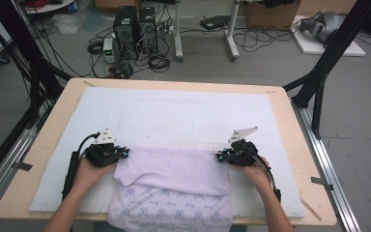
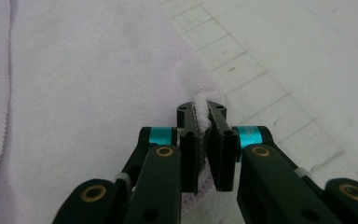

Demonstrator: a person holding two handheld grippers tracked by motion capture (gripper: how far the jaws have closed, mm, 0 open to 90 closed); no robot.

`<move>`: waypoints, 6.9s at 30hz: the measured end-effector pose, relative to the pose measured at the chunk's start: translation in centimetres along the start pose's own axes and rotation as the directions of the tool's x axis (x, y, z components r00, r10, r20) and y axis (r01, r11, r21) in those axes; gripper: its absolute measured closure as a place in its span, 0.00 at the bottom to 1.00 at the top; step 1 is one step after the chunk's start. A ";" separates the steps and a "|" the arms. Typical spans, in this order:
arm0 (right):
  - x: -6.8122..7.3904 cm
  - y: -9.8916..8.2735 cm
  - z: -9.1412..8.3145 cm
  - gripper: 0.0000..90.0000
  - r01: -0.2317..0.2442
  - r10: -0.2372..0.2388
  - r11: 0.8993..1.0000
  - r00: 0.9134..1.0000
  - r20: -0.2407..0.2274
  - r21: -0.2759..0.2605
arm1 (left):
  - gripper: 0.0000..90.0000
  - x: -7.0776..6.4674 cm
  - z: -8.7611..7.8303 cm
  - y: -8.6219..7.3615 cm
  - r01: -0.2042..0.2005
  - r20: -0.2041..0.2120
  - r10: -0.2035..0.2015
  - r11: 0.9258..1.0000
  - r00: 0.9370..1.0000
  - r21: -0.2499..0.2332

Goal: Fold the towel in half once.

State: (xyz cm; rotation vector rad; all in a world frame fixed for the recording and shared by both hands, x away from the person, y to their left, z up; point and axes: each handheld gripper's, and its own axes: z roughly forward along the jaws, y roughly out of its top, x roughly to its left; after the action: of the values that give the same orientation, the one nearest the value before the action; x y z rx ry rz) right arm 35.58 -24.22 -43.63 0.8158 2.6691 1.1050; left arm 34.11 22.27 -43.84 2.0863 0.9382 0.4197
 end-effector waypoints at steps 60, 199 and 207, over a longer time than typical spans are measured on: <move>-3.5 2.3 1.3 0.92 -0.075 0.075 0.997 0.997 -0.001 0.014 | 0.97 1.4 3.6 3.6 -0.026 0.017 0.025 0.995 1.000 0.092; -2.3 2.2 1.8 0.93 -0.025 0.025 1.000 0.999 0.046 -0.001 | 0.92 1.6 2.0 1.9 -0.033 0.014 0.033 0.999 0.999 0.038; -2.4 2.6 0.4 0.94 -0.033 0.037 0.995 0.998 0.041 -0.093 | 0.93 1.8 0.1 2.4 0.008 0.009 -0.007 0.998 1.000 -0.055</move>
State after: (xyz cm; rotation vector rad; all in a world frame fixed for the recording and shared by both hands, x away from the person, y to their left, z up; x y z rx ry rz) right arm 38.85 -23.79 -42.28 0.8630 2.5577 1.1950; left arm 36.56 22.58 -42.12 2.0325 0.9190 0.4281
